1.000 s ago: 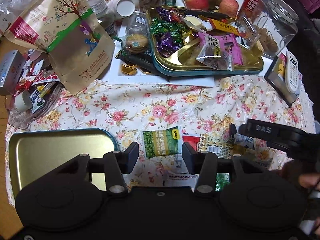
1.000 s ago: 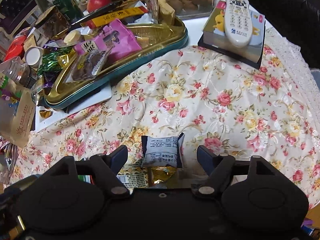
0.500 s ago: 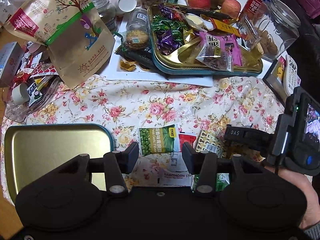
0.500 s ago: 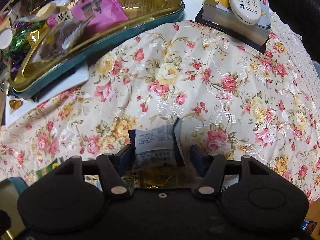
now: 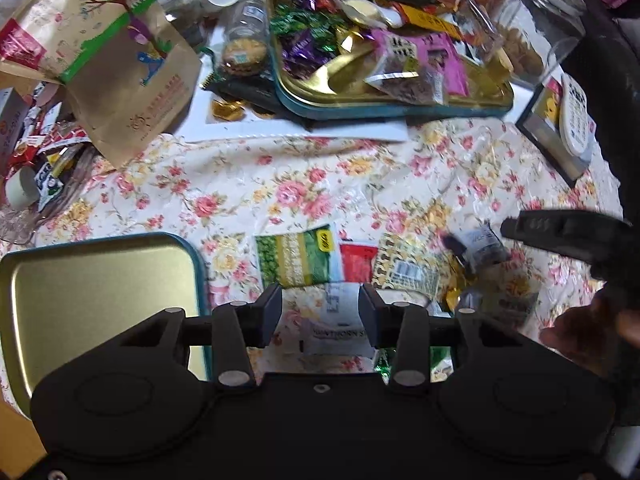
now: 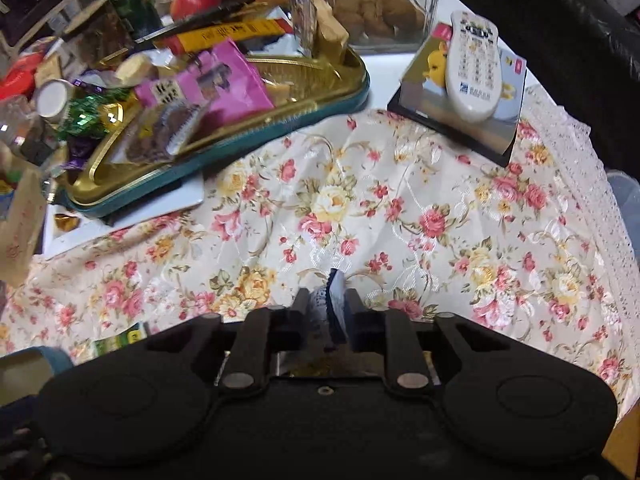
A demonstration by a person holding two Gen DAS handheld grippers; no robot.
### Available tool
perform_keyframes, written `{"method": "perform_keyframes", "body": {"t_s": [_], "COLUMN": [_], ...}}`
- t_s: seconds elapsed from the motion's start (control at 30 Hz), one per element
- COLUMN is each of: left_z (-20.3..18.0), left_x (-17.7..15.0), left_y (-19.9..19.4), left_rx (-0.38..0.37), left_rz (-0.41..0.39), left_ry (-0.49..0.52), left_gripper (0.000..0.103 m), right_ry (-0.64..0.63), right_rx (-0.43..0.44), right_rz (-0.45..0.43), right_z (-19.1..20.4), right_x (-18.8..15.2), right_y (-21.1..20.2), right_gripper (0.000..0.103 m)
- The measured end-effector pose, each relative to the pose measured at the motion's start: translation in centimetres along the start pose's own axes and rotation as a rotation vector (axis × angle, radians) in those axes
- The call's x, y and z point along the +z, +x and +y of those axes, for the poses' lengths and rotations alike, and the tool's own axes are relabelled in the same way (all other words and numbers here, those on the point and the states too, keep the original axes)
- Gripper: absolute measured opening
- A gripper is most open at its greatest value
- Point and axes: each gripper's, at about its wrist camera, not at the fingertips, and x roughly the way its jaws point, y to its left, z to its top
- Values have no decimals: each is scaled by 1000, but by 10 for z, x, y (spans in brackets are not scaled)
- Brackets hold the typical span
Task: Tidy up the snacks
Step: 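Lift the white packet with the right tool while the left tool approaches the snack pile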
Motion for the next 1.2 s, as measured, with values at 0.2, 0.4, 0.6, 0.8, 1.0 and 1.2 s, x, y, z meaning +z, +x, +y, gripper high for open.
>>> {"method": "perform_keyframes", "body": {"t_s": [0.2,0.4,0.6,0.8,1.0,1.2], "left_z": [-23,-30,-24,-17,-13,-14], "left_x": [-13,-18,-19,-21,-22,-24], "left_y": [15,18,12,3,-2,1], "left_rx": [-34,-21,-40,-48,-48,-38], "left_rz": [61,76,75,52,37,45], "left_ry": [58,78,62,67,73,78], "left_gripper": [50,50,50,50,50,50], "right_ry": [-8,109,168,121,20,-55], "right_rx": [78,64,36,41,12,-48], "right_rz": [3,20,90,42,65,40], "right_z": [-12,-30,-30,-13,6,12], "right_x": [-1,3,2,1,-6,-11], "right_y": [-16,3,37,44,56,66], "right_gripper": [36,60,60,62,64,82]}}
